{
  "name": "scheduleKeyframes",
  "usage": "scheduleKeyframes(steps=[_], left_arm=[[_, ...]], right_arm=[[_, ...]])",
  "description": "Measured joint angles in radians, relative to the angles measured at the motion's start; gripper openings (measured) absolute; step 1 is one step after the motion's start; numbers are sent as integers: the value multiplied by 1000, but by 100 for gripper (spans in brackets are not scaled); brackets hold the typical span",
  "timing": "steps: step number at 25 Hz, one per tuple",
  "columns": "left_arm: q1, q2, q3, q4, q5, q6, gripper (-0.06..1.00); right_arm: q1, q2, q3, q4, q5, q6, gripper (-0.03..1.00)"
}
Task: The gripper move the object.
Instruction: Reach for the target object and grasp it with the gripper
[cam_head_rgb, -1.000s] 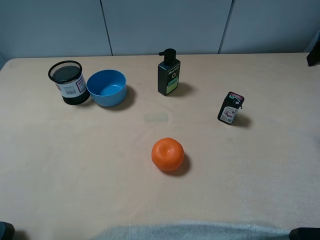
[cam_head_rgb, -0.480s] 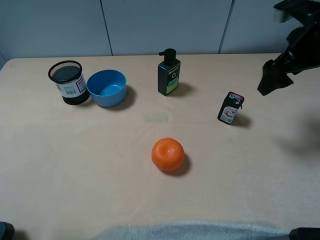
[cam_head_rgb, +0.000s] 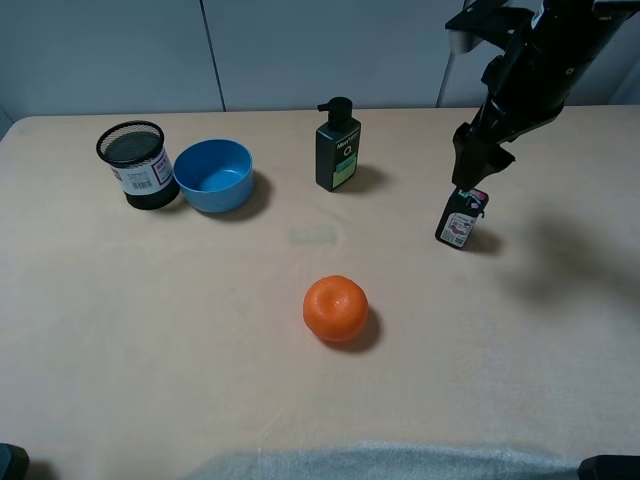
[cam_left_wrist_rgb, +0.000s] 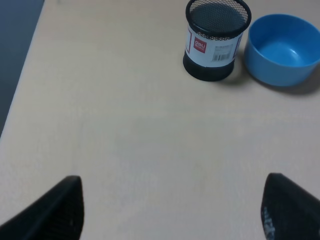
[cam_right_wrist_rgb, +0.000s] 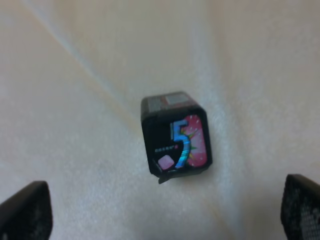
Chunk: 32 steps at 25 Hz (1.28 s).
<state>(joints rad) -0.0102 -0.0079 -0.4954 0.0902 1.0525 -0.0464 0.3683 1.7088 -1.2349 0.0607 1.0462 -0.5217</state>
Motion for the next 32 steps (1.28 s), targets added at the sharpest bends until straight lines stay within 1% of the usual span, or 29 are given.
scheduleKeyframes(steps=[9, 19, 32], left_arm=[[0, 0, 0, 0, 0, 0, 79], [0, 0, 0, 0, 0, 0, 79], [0, 0, 0, 0, 0, 0, 79]], right_arm=[[4, 50, -7, -1, 21, -16, 69], [12, 104, -8, 16, 2, -69, 69], [12, 129, -8, 14, 2, -73, 69]])
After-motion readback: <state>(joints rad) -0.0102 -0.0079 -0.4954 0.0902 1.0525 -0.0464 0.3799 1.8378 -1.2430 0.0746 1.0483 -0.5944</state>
